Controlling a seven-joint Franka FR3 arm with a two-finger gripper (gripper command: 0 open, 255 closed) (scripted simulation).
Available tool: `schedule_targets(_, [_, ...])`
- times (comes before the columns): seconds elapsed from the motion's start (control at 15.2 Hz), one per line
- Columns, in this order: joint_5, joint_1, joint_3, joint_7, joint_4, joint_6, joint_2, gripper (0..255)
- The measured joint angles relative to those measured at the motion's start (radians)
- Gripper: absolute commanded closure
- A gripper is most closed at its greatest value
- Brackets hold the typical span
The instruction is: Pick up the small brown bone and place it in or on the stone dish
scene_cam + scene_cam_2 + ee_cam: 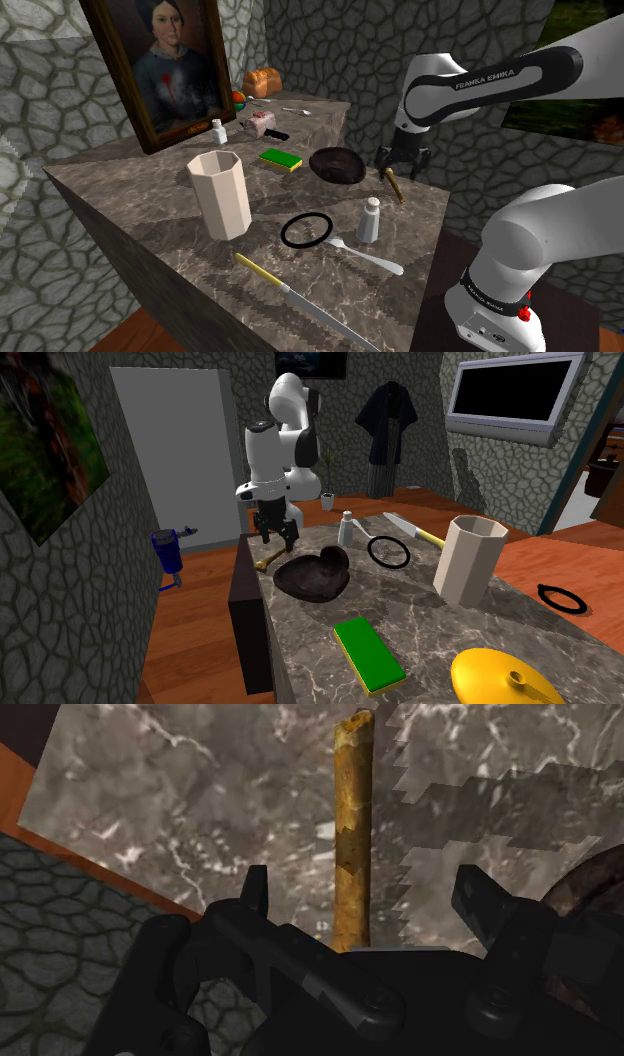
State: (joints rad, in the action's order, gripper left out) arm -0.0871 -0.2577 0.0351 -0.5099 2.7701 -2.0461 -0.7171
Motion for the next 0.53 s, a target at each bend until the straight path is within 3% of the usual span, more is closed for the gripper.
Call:
schedule_targets(0.2, [-0.003, 0.001, 0.001, 0.004, 0.035, -0.062, 0.028, 0])
schedule_targets(0.53, [-0.006, 0.003, 0.004, 0.001, 0.046, -0.082, 0.035, 0])
